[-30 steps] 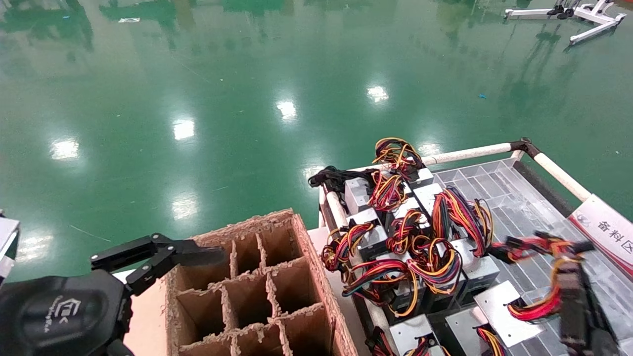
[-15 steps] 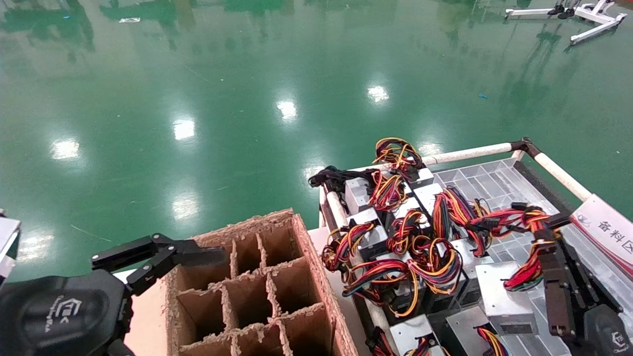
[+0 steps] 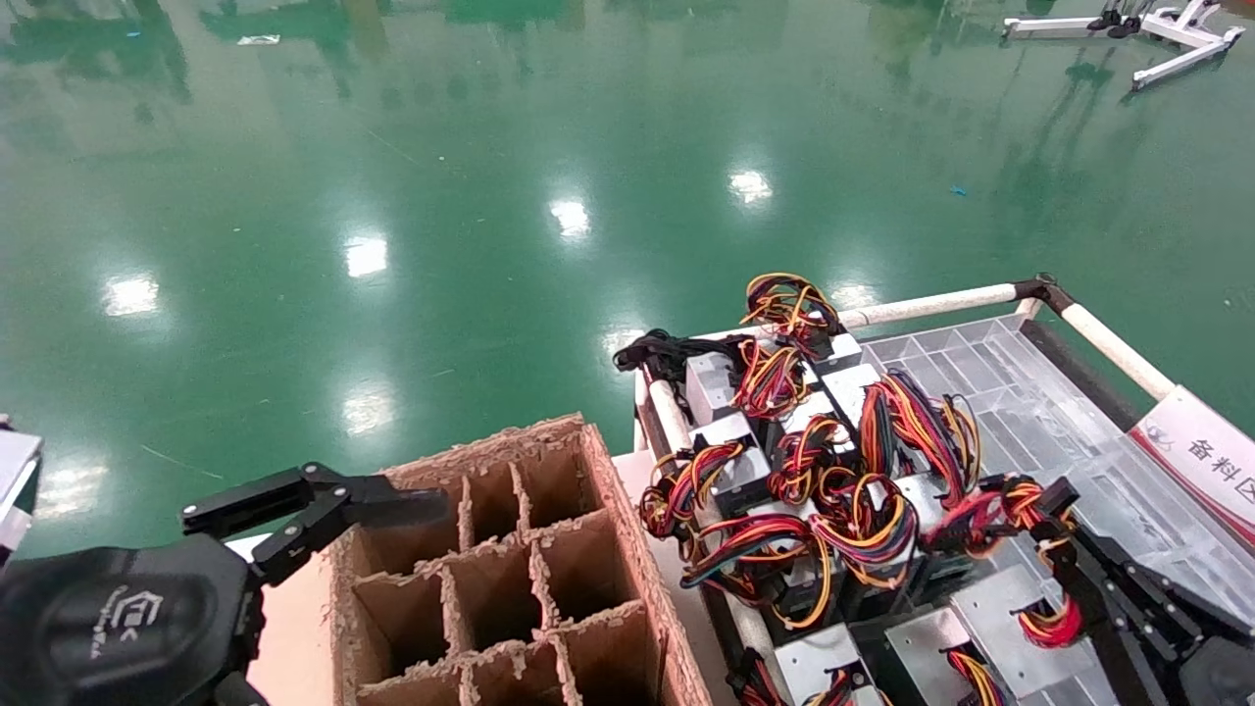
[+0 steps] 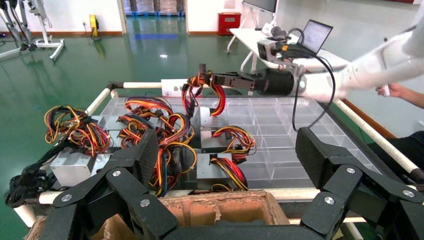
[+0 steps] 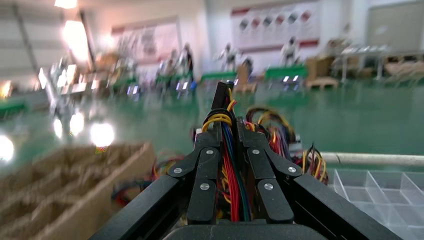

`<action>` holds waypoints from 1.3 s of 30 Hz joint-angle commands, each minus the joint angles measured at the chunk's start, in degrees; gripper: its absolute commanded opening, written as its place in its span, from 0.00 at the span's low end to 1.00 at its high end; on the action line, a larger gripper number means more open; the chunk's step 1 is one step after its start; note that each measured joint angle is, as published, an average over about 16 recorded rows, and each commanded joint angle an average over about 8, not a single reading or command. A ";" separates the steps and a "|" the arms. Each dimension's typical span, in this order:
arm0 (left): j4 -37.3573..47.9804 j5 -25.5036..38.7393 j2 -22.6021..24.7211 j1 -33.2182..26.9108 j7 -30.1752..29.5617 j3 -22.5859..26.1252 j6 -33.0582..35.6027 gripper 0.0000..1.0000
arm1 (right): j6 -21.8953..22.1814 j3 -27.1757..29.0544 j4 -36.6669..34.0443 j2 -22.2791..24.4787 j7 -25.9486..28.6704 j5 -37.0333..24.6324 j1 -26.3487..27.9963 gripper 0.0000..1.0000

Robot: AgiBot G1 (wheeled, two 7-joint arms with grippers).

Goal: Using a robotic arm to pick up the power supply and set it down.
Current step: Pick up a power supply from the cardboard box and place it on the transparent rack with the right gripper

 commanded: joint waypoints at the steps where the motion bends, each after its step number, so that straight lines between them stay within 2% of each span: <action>1: 0.00 0.00 0.00 0.00 0.00 0.00 0.00 1.00 | 1.34 -0.96 0.57 2.67 1.71 -1.70 0.21 0.00; 5: 0.00 0.00 0.00 0.00 0.00 0.00 0.00 1.00 | 5.71 -2.17 6.04 9.55 4.85 -4.85 0.15 0.00; 8: 0.00 0.00 0.00 0.00 0.00 0.00 0.00 1.00 | 9.73 -3.63 12.84 16.67 8.96 -8.54 0.47 0.00; 14: 0.00 0.00 0.00 0.00 0.00 0.01 0.00 1.00 | 20.50 -6.70 31.80 34.43 21.67 -20.48 4.29 0.00; 18: 0.00 -0.01 0.00 0.00 0.00 0.01 0.00 1.00 | 26.68 -6.61 41.89 41.16 29.49 -27.84 7.64 0.00; 22: 0.00 -0.01 0.00 0.00 0.01 0.01 0.00 1.00 | 28.84 -5.11 45.54 41.59 34.41 -33.39 11.48 0.00; 28: 0.00 -0.01 -0.01 0.00 0.01 0.01 -0.01 1.00 | 27.34 -4.26 45.70 37.59 39.94 -43.11 19.93 0.00; 33: 0.00 -0.01 -0.01 0.00 0.01 0.02 -0.01 1.00 | 23.13 -7.01 45.22 33.17 48.39 -51.99 28.16 0.00; 39: 0.00 -0.01 -0.01 -0.01 0.01 0.02 -0.01 1.00 | 15.53 -11.37 44.28 29.51 60.05 -61.46 37.19 0.00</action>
